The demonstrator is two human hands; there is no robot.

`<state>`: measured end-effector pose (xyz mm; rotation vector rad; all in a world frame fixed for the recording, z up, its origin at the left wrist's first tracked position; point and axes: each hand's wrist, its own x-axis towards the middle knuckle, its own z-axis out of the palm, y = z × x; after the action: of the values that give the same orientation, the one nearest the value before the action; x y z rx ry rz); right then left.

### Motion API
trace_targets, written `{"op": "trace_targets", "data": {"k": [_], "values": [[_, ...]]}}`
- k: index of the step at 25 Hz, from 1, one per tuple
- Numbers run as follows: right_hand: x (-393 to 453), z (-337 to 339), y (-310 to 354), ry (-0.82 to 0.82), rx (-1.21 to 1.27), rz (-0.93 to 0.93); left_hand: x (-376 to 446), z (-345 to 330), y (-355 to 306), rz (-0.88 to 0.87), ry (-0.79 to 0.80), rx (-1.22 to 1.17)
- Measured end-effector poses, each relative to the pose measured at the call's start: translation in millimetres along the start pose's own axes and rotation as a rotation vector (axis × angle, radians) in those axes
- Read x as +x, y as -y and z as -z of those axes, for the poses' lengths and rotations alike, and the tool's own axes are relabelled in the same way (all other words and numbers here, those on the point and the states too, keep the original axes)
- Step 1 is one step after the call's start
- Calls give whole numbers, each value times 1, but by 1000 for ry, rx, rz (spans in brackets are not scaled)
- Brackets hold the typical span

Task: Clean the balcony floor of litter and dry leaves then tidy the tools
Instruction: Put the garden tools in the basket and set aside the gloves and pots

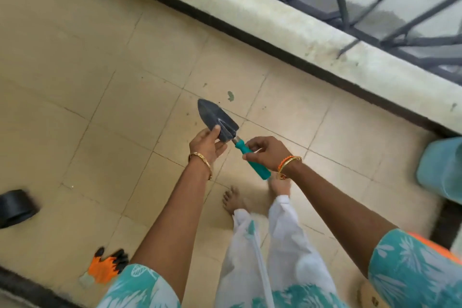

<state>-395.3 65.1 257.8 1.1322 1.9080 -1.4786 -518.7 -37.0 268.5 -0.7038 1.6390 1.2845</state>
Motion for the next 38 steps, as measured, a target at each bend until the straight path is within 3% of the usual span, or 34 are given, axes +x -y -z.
{"op": "trace_targets", "data": {"k": [8, 17, 24, 30, 38], "values": [[-79, 52, -165, -261, 18, -115, -55, -140, 99, 14, 77, 253], [-163, 190, -418, -370, 94, -348, -101, -380, 271, 75, 179, 581], [-177, 257, -588, -582, 231, -574, -103, -568, 396, -9, 436, 883], [-141, 299, -660, -705, 253, -631, -88, -667, 447, -79, 580, 1076], [-78, 338, -700, -763, 270, -713, -48, -714, 474, -91, 783, 1169]]}}
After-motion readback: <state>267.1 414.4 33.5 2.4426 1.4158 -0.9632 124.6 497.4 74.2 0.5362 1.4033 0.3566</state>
